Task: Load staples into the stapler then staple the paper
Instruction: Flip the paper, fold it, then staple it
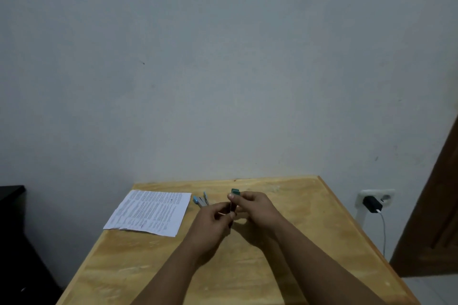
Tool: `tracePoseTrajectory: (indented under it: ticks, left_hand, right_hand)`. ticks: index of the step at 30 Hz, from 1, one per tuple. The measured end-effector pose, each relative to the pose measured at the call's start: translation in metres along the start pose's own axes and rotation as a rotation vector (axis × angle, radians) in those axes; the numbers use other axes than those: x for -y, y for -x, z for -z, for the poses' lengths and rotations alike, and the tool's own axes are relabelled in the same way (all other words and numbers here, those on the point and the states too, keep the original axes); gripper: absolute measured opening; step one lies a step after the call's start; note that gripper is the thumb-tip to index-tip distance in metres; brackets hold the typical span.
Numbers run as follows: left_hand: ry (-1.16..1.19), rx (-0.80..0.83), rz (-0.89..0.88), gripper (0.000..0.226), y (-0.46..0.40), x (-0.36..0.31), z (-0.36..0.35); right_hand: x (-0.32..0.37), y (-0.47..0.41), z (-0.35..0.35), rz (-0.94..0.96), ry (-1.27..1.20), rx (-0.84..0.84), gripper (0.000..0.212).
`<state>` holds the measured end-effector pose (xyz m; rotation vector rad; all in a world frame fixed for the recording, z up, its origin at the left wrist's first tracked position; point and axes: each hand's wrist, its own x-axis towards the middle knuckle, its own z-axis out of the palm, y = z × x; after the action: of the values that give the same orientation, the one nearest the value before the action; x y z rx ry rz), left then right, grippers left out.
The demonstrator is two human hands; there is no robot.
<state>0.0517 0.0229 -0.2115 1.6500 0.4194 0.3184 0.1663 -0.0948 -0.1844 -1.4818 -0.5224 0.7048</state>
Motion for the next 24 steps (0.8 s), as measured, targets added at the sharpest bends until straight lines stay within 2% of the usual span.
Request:
tracePoseTrajectory:
  ticks: [2, 3, 6, 8, 13, 18, 22, 24]
  left_hand:
    - [-0.030, 0.002, 0.005, 0.024, 0.007, -0.007, 0.004]
    - [-0.135, -0.035, -0.009, 0.023, 0.009, -0.009, 0.008]
    - [-0.474, -0.315, -0.070, 0.024, 0.016, -0.001, 0.037]
    - [-0.584, -0.515, -0.100, 0.025, 0.017, 0.007, 0.063]
    - [-0.895, -0.842, -0.096, 0.026, 0.021, 0.024, 0.139]
    - [-0.993, -0.877, 0.140, 0.047, 0.026, 0.039, 0.197]
    - [-0.935, -0.833, 0.346, 0.083, 0.028, 0.053, 0.209]
    - [-0.966, -0.804, 0.306, 0.088, 0.027, 0.061, 0.207]
  right_hand:
    - [0.005, 0.005, -0.006, -0.017, 0.037, 0.015, 0.032]
    - [0.006, 0.003, -0.009, -0.004, 0.097, -0.002, 0.031]
    - [0.000, -0.011, -0.017, 0.061, 0.368, -0.080, 0.038]
    - [-0.004, -0.020, -0.019, 0.051, 0.530, -0.140, 0.046]
    - [-0.003, -0.040, -0.031, 0.065, 0.579, -0.195, 0.048]
    - [0.007, -0.063, -0.060, 0.114, 0.646, -0.191, 0.056]
    - [0.010, -0.085, -0.087, 0.111, 0.693, -0.128, 0.045]
    - [0.013, -0.097, -0.100, 0.127, 0.777, -0.087, 0.033]
